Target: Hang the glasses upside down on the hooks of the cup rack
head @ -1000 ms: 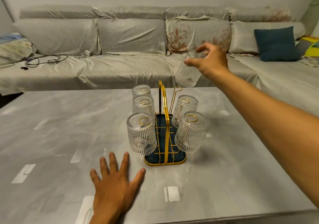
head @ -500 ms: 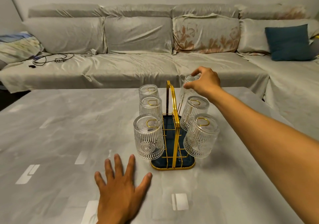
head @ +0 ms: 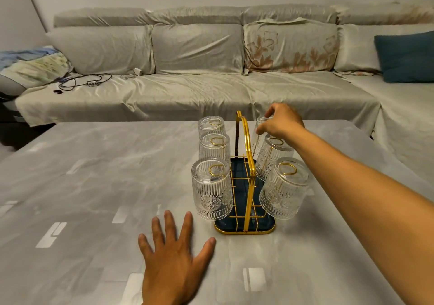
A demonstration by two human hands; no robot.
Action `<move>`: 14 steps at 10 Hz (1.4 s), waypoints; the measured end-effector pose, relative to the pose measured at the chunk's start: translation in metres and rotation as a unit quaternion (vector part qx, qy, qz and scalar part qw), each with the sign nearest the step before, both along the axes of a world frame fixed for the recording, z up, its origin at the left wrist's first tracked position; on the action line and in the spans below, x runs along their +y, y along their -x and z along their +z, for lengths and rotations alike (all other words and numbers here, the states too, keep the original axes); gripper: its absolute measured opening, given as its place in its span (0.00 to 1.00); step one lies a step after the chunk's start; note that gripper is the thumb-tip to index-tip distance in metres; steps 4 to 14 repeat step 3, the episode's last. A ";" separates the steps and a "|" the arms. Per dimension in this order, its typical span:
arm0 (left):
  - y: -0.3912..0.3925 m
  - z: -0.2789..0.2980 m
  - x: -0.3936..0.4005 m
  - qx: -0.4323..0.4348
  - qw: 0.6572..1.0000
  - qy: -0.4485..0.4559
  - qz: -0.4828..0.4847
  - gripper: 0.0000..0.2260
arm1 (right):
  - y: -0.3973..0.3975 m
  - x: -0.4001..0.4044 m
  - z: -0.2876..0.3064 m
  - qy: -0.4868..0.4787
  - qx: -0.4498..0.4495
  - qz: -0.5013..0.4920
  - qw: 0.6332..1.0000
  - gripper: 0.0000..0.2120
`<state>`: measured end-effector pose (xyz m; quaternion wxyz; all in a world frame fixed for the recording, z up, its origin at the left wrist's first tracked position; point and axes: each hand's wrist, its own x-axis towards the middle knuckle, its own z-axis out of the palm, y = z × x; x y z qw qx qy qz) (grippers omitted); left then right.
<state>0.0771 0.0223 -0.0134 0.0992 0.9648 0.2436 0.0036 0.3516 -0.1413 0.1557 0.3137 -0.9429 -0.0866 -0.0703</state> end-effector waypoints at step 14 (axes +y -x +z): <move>-0.003 0.001 0.002 0.011 0.999 0.041 0.003 0.42 | 0.028 -0.019 0.007 -0.027 -0.014 0.015 0.999 0.27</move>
